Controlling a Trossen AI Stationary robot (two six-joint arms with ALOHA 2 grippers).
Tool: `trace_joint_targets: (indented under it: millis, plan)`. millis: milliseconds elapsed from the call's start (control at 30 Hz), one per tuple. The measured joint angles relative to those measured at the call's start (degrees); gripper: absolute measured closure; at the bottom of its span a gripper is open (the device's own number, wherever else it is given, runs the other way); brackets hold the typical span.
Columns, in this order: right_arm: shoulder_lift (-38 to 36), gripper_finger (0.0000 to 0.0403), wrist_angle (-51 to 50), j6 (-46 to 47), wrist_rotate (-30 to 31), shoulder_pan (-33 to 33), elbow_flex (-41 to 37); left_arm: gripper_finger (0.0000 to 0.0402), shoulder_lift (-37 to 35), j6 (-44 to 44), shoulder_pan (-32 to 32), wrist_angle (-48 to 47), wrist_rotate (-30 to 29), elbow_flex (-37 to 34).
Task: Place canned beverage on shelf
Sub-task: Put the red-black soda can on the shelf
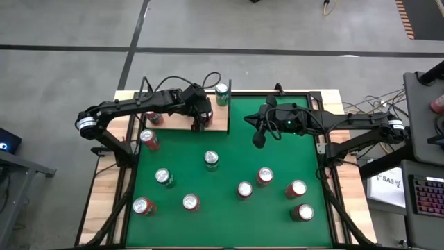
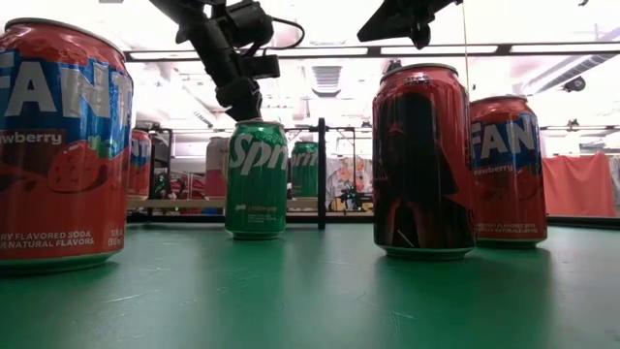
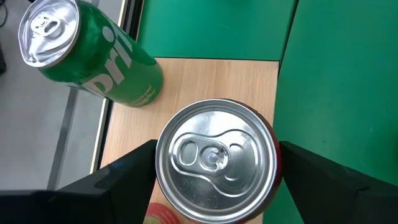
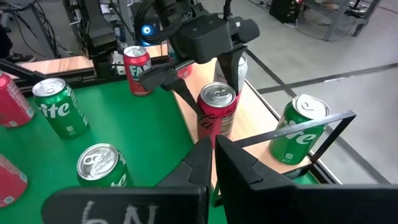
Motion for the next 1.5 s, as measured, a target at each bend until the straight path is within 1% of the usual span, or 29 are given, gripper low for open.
trace_joint_targets:
  millis: [233, 433, 700, 867, 1033, 1200, 1500]
  plan:
    - [0.0, 0.0390, 0.0, 1.0, 0.0, 0.0, 0.0, 0.0104, 0.0, 1.2, 1.5, 0.6, 0.0, -0.1]
    - [0.0, 0.0390, 0.1, 1.6, 0.0, 0.0, 0.0, 0.0104, 0.0, -0.2, 3.4, 1.1, 0.0, -0.1]
    - [0.0, 0.0390, 0.1, 1.4, 0.0, 0.0, 0.0, 0.0104, 0.5, -1.2, 3.9, 5.5, 0.1, -0.1]
    - [0.0, 0.0390, 0.0, 1.4, 0.0, 0.0, 0.0, 0.0104, 2.2, -1.8, 4.2, 6.1, 0.2, -0.1]
    - [0.0, 0.0390, -0.2, 1.4, 0.0, 0.0, 0.0, 0.0104, 3.5, -4.2, 4.3, 6.9, 0.1, 0.2]
    - [0.0, 0.0390, -0.2, 1.4, 0.0, 0.0, 0.0, 0.0103, 3.7, -5.6, 4.4, 6.9, 0.1, 0.2]
    - [0.0, 0.0390, -0.7, 1.9, 0.1, 0.0, 0.0, 0.0070, 3.3, -5.4, 4.3, 6.9, 0.0, -0.1]
